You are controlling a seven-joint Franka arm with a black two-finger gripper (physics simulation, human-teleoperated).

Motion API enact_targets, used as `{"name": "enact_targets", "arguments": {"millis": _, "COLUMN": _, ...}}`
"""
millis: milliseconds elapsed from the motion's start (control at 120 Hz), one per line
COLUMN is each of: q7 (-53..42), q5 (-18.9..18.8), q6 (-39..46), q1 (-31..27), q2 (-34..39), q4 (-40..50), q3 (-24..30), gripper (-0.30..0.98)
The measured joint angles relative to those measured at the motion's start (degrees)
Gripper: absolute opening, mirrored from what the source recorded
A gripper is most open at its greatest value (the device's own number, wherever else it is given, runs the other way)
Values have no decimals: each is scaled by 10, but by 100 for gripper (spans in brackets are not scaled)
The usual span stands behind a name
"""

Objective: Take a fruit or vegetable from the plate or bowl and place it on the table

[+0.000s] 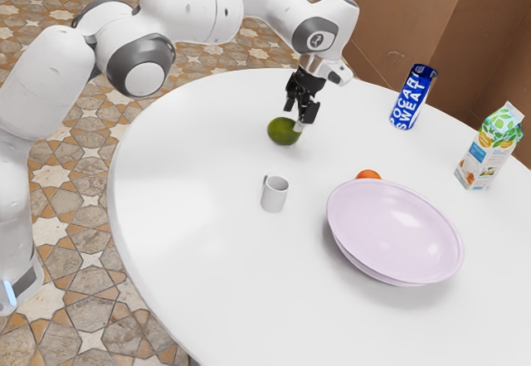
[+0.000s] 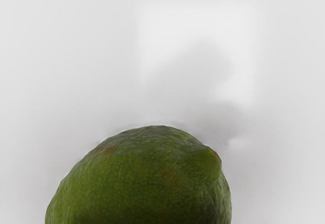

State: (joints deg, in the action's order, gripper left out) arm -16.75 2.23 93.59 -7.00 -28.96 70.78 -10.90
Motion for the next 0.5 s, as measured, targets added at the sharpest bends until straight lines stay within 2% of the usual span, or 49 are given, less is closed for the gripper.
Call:
{"name": "enact_targets", "arguments": {"millis": 158, "q7": 3, "q5": -1, "q6": -15, "q1": 2, "q2": 20, "q4": -3, "q3": 0, "gripper": 68}}
{"name": "enact_targets", "arguments": {"millis": 367, "q7": 8, "q5": 0, "q6": -97, "q1": 7, "q2": 106, "q4": -1, "q3": 8, "gripper": 68}}
{"name": "enact_targets", "arguments": {"millis": 500, "q7": 14, "q5": -1, "q6": -137, "q1": 8, "q2": 140, "q4": 1, "q3": 55, "gripper": 68}}
